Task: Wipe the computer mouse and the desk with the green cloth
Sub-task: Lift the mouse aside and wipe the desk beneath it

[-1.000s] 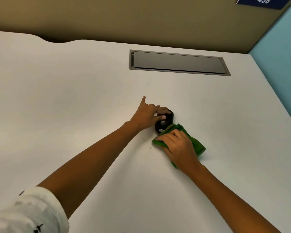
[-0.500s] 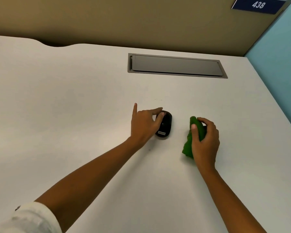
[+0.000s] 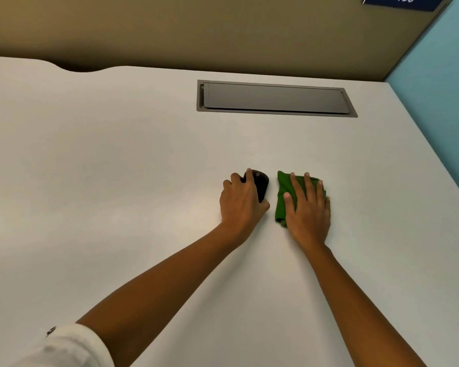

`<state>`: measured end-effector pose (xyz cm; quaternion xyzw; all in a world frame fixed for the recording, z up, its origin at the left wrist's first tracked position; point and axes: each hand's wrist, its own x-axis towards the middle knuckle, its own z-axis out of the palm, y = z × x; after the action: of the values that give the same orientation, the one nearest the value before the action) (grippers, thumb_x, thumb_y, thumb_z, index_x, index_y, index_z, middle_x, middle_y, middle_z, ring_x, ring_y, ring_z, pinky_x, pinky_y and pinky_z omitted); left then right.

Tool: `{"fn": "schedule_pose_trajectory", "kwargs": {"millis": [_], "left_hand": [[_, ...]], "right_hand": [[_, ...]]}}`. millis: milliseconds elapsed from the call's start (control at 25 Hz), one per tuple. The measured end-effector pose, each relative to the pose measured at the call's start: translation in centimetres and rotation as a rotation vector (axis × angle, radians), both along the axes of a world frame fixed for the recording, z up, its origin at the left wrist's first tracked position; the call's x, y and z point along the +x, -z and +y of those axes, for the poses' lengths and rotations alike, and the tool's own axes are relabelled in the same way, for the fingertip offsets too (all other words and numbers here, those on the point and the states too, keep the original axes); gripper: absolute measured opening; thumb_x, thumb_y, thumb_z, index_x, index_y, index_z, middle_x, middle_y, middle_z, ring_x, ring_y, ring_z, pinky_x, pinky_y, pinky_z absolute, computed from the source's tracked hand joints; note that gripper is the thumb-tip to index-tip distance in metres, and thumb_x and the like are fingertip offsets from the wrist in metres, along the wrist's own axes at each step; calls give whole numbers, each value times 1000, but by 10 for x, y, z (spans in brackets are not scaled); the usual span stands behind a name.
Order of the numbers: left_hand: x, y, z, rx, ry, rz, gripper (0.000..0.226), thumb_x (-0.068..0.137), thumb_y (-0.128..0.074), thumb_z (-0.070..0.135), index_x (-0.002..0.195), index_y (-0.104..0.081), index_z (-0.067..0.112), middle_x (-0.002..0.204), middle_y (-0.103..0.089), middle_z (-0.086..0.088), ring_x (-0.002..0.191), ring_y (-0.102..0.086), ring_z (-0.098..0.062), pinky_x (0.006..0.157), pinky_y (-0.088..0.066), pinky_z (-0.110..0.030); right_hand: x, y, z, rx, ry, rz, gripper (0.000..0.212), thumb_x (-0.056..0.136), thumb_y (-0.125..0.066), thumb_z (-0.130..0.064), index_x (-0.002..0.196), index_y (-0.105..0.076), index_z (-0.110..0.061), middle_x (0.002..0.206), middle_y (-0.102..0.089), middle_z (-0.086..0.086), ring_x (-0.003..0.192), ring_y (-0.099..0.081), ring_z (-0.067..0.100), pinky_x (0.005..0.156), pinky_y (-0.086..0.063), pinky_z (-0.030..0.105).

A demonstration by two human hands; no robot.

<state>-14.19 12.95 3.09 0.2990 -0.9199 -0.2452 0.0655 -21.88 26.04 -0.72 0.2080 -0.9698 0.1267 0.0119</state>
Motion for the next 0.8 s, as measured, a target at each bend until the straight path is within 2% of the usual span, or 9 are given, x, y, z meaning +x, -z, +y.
{"fn": "schedule_pose_trajectory", "kwargs": {"millis": [200, 320, 560, 800], "left_hand": [[15, -17, -36, 52, -108, 105, 69, 80, -68, 37, 139, -42, 12, 116, -57, -15, 98, -56, -30, 71, -44, -30], [28, -25, -63, 42, -189, 162, 64, 80, -70, 36, 135, -48, 12, 113, -59, -15, 95, -57, -29, 71, -41, -28], [45, -33, -97, -5, -291, 182, 59, 80, -69, 40, 130, -53, 12, 110, -62, -16, 96, -58, -29, 74, -46, -32], [57, -33, -90, -53, -313, 157, 59, 81, -67, 43, 128, -53, 10, 109, -62, -15, 96, -58, -30, 77, -51, -38]], "right_hand": [[-42, -1, -43, 7, -49, -48, 48, 99, -24, -45, 146, -18, -41, 159, -17, -3, 147, -8, 26, 119, -13, 50], [-64, -6, -87, 5, -157, -90, 46, 99, -24, -45, 145, -19, -43, 159, -16, -4, 147, -8, 26, 120, -12, 49], [-44, -13, -143, 41, -830, -129, 41, 97, -41, -36, 138, -40, -38, 155, -29, -9, 146, -16, 21, 118, -19, 47], [0, -11, -113, 15, -1163, -143, 37, 96, -47, -31, 133, -50, -33, 152, -36, -5, 146, -17, 21, 117, -17, 45]]}}
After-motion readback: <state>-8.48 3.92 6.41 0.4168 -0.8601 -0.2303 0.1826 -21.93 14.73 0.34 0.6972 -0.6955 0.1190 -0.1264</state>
